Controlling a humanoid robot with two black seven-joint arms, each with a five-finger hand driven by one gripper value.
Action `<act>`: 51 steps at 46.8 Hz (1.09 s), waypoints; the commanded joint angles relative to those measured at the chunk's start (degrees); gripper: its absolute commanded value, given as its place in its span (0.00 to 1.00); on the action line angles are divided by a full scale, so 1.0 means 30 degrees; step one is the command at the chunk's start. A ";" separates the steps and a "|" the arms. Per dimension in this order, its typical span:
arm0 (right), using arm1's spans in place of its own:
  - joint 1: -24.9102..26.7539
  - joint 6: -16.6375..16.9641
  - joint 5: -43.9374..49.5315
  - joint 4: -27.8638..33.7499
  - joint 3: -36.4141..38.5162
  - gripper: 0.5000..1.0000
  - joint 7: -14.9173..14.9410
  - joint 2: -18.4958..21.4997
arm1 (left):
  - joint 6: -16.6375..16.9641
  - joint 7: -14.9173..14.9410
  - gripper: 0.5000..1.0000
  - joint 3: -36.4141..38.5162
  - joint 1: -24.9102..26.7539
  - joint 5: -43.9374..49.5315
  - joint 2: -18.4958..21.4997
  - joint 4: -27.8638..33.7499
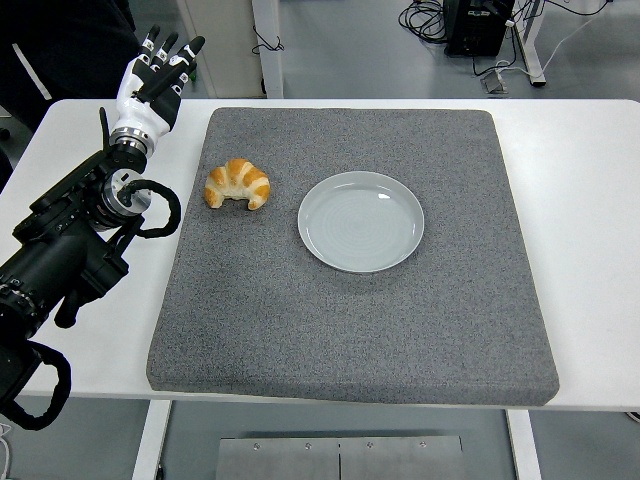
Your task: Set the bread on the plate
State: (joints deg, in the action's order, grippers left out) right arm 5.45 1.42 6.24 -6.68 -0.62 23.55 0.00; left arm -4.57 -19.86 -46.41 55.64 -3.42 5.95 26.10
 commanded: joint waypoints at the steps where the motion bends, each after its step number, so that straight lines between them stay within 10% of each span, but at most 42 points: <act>1: -0.0001 -0.0004 0.0000 0.0001 0.0002 1.00 0.0001 0.0000 | 0.0000 -0.0030 0.94 0.0030 0.0026 -0.0001 -0.0050 0.0001; 51: -0.0001 -0.0004 0.0000 0.0001 0.0002 1.00 0.0001 0.0000 | -0.0380 0.0146 0.94 0.0322 -0.0032 -0.0060 -0.0285 0.0060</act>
State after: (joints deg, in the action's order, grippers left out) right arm 5.45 1.40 6.24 -6.68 -0.63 23.56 0.00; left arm -5.05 -19.56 -45.50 55.63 -3.57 5.10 26.25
